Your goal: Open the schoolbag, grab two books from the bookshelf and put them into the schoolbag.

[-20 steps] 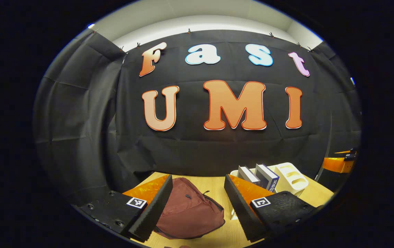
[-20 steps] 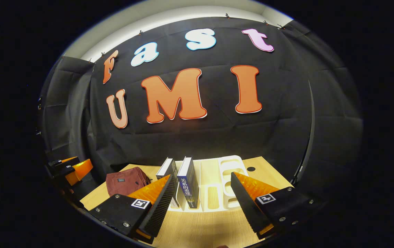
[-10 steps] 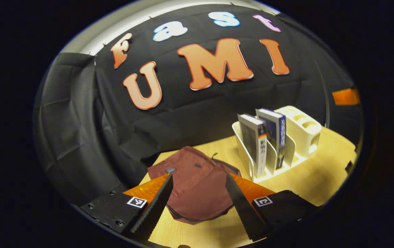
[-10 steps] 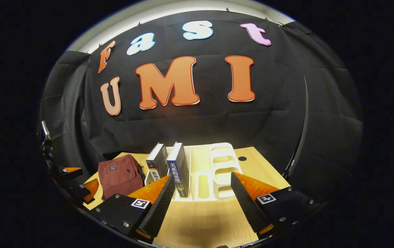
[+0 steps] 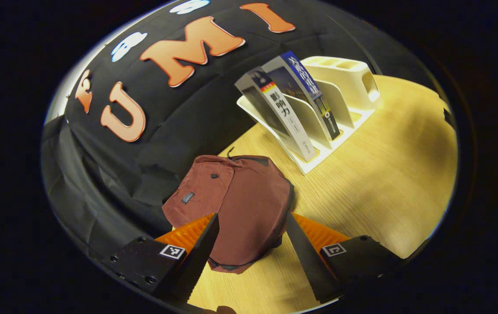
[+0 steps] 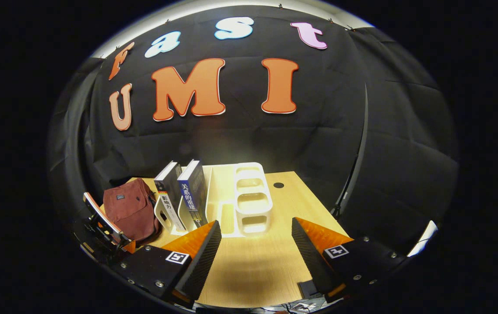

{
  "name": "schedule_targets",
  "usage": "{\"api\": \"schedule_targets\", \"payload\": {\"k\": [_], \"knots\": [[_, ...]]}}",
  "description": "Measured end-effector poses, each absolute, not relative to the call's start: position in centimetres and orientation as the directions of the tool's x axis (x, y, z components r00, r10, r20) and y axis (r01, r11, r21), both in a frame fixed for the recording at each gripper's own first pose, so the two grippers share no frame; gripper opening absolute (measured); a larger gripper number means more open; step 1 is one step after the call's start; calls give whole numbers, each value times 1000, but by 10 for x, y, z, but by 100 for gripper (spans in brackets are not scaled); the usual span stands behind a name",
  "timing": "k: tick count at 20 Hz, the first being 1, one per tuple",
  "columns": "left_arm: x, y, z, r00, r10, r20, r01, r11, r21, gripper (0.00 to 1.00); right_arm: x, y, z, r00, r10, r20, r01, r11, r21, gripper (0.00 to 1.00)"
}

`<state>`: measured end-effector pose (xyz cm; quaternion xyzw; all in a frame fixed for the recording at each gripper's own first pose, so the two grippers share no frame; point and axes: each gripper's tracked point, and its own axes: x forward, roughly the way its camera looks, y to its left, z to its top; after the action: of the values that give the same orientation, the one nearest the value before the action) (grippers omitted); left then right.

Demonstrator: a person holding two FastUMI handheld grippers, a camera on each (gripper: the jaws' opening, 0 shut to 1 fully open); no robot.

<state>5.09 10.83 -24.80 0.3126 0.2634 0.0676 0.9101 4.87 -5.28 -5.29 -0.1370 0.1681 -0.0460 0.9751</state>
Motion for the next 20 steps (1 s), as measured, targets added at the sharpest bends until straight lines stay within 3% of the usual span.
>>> {"api": "schedule_targets", "payload": {"k": [9, 16, 20], "knots": [[95, 122, -299, 803, 311, -508, 115, 756, 645, 97, 37, -74, -60, 919, -191, -345, 78, 946, -314, 97], [95, 135, -257, 828, 316, -463, 113, 714, 690, 97, 46, -61, -66, 917, -158, -366, 43, 952, -302, 97], [98, 143, -274, 794, 305, -526, 130, 759, 637, 98, 50, -56, -71, 913, -146, -381, 38, 960, -278, 97]]}}
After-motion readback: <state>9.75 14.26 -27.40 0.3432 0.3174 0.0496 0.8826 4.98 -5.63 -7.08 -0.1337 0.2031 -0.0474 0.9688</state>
